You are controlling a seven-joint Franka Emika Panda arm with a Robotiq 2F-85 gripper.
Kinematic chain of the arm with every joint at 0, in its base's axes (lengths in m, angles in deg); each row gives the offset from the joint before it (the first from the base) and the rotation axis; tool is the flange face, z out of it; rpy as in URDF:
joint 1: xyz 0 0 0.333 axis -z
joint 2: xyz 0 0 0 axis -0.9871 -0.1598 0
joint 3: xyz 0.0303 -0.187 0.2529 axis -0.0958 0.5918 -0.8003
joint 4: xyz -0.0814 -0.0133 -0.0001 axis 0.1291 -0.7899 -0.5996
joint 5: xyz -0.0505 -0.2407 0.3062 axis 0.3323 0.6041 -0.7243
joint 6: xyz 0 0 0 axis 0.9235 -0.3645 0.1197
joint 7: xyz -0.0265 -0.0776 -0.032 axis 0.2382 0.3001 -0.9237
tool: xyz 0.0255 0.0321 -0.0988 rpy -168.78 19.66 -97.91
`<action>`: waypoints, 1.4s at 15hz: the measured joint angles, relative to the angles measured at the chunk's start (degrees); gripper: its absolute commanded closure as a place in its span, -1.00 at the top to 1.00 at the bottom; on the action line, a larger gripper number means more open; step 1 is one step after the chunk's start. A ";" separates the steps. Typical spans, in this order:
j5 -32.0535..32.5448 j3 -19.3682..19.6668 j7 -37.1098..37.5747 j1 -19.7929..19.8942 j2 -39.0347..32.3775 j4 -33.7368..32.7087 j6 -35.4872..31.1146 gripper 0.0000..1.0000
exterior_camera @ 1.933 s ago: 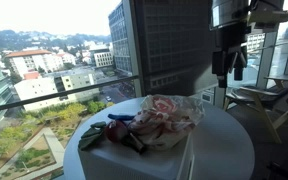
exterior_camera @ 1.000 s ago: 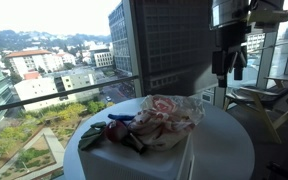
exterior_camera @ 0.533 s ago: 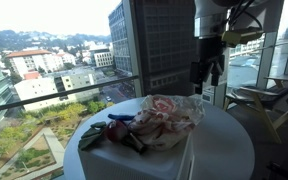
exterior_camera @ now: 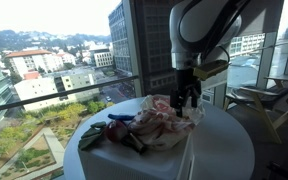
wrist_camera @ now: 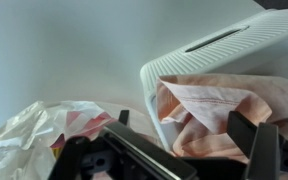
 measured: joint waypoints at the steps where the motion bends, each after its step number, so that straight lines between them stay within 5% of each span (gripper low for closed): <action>1: -0.10 -0.26 -0.33 -0.73 -1.50 -0.89 0.11 1.00; 14: 1.00 -2.58 -8.52 -4.63 -15.24 -11.73 -0.42 1.00; 16: 1.61 -2.61 -9.82 -4.76 -16.62 -12.38 -0.40 0.48; 21: 2.48 -2.56 -13.09 -4.66 -18.22 -13.38 -0.12 -0.27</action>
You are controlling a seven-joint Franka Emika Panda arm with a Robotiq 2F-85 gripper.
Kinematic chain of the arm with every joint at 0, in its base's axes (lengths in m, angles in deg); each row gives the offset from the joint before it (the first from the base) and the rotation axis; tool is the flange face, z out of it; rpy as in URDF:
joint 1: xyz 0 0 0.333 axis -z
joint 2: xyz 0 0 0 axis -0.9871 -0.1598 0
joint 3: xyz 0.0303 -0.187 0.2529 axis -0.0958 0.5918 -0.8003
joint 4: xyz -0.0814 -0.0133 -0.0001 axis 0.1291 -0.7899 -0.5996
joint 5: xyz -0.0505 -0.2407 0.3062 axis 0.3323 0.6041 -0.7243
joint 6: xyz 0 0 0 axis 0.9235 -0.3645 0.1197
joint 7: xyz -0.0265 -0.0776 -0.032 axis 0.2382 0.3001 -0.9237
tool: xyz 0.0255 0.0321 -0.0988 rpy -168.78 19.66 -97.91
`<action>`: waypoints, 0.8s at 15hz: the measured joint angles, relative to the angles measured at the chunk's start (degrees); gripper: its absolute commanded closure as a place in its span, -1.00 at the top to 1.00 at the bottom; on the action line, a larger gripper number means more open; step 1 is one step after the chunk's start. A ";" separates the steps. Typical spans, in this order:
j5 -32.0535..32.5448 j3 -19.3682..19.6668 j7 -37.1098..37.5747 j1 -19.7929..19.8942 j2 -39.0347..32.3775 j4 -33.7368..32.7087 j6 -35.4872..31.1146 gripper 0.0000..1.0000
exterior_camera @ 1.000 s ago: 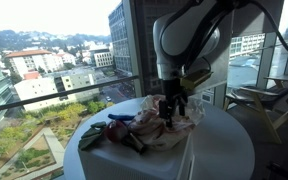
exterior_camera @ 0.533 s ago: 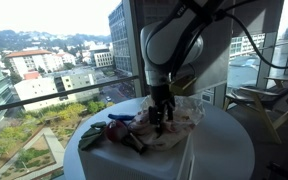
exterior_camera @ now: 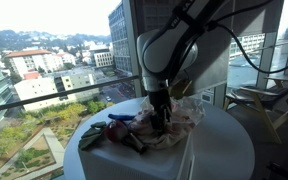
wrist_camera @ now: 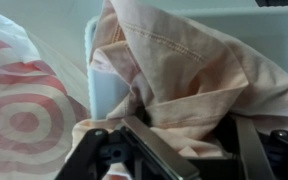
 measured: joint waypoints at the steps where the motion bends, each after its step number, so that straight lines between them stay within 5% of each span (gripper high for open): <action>1: 0.00 -0.01 -0.51 0.00 0.04 -0.17 0.14 -0.40; 5: -0.66 -0.01 -1.98 0.13 0.45 -0.67 1.62 -0.86; 12: -5.00 0.28 -1.79 1.23 4.07 -0.80 4.17 -0.78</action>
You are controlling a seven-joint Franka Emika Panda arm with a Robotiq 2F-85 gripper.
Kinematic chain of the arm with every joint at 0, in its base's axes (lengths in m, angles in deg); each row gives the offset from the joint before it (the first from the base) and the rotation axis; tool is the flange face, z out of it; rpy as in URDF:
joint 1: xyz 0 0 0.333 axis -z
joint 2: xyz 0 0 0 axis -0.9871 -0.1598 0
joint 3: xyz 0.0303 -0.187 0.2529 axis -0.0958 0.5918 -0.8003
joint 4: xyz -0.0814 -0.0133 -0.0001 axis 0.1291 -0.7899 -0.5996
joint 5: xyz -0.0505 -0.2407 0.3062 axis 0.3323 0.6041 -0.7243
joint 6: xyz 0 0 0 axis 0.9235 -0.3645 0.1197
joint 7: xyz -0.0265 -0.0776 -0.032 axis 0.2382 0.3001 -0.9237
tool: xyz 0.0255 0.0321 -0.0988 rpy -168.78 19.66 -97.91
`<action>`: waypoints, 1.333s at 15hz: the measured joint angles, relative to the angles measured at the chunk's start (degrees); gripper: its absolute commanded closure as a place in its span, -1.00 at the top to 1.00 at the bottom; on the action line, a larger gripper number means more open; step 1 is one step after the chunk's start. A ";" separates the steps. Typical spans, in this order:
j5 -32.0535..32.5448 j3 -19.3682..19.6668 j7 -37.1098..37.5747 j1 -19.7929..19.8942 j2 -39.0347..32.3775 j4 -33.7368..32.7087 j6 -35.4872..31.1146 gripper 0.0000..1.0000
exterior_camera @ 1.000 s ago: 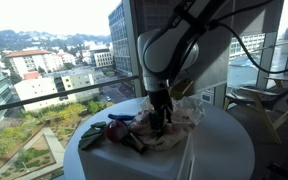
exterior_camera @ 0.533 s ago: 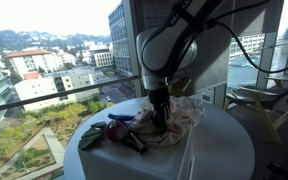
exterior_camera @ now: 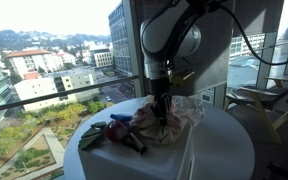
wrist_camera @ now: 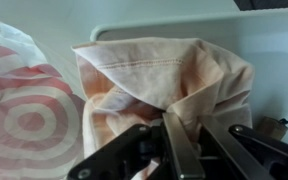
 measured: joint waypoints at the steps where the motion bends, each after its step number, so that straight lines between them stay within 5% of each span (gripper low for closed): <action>1: -0.25 0.12 0.23 0.16 1.47 0.15 -0.27 -0.78; 12: -3.26 5.81 7.96 3.11 21.05 4.67 -7.17 -0.78; 20: -1.60 8.36 14.13 8.45 15.34 3.26 -9.32 -0.78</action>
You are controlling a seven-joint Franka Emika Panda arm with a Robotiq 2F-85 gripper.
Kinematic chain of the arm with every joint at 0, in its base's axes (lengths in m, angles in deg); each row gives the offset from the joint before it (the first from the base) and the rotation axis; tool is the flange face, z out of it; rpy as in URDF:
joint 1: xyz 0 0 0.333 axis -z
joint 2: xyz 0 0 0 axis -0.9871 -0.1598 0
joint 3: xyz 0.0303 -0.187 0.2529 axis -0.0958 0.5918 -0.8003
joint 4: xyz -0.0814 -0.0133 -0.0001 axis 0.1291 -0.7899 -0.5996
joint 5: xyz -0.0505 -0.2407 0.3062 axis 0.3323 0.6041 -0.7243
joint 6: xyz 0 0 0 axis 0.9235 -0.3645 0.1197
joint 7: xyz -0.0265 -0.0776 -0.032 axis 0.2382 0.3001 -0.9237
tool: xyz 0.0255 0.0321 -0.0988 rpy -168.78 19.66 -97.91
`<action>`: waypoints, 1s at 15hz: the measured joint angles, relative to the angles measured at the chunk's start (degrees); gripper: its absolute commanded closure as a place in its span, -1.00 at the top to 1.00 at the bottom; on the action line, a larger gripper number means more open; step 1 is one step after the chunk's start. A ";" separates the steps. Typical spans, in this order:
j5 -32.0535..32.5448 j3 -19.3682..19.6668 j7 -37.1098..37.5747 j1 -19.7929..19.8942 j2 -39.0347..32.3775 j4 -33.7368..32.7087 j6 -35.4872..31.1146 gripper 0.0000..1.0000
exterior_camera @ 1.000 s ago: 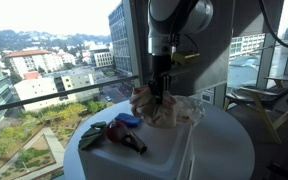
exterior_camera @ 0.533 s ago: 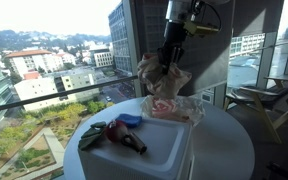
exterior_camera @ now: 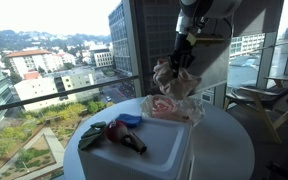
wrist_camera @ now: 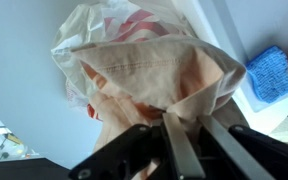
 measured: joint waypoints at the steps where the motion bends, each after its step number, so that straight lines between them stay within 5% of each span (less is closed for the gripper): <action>1: 0.23 0.01 0.78 0.23 -1.64 -0.58 0.00 -0.78; 15: 0.47 0.27 3.95 0.06 -18.20 -7.97 0.86 -0.78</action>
